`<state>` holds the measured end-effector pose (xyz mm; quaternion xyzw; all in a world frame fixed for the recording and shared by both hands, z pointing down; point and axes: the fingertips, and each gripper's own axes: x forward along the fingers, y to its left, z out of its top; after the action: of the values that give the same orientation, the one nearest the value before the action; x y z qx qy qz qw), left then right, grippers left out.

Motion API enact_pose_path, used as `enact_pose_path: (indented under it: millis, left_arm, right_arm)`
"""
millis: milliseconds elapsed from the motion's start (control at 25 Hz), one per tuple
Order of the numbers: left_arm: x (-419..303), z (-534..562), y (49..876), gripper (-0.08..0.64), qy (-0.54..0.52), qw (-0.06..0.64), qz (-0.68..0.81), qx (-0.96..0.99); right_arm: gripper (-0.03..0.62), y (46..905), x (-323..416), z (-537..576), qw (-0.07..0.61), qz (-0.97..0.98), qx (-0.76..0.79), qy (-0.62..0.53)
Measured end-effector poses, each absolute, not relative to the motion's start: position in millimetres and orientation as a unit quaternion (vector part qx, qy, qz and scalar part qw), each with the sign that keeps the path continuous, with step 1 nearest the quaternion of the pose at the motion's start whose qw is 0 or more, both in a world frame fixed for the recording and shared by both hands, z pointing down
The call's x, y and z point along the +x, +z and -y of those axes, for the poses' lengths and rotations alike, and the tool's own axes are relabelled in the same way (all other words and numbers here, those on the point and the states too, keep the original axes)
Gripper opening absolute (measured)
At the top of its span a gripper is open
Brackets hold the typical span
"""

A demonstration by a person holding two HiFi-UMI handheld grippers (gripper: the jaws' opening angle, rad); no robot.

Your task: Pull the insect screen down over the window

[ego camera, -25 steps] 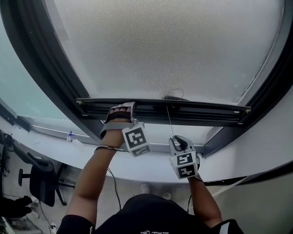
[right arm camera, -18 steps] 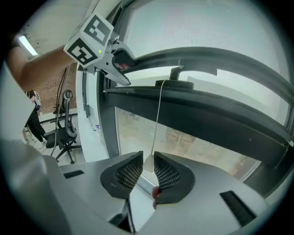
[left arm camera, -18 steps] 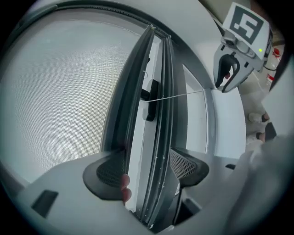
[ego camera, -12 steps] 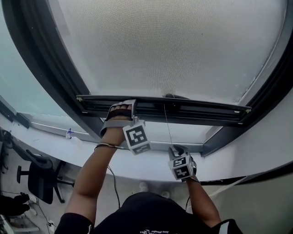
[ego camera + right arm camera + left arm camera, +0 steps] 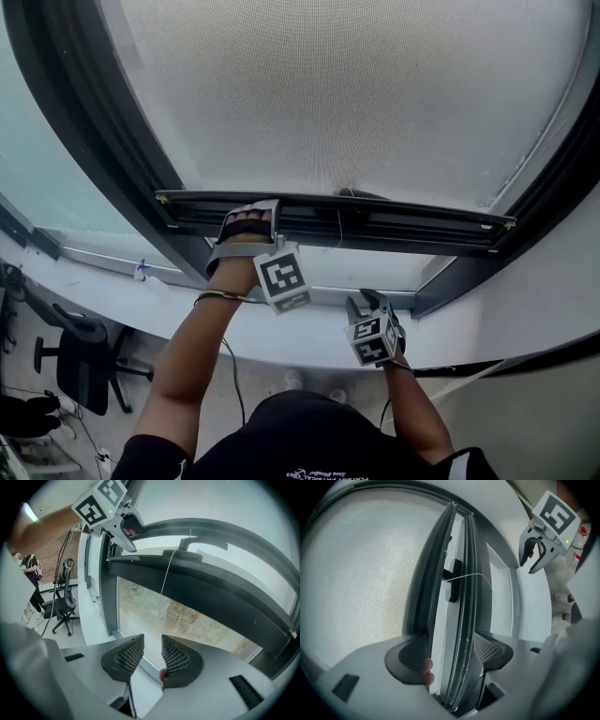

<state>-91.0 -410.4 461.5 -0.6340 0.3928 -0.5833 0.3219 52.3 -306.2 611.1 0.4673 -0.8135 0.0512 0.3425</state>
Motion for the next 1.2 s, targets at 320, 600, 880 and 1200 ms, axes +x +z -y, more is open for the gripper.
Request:
enact_pose_path:
  millis: [320,600,880,1200]
  left_arm:
    - [-92,410,461,0.313,-0.589,0.322,-0.395,-0.627]
    - [-92,411,461,0.313,-0.591,0.325,-0.400,-0.621]
    - [-92,411,461,0.313,-0.592,0.323,-0.402,-0.619]
    - [-94,412,458,0.313,-0.592,0.328,-0.404,-0.615]
  right_arm:
    - [0.097,539,54,328,0.289,0.824,0.487,0.015]
    - [0.097,525,29,352,0.256,0.838,0.482,0.017]
    - [0.097,527,9,374,0.249,0.840,0.482,0.024]
    - [0.096,519,6,390,0.225,0.833,0.505,0.034]
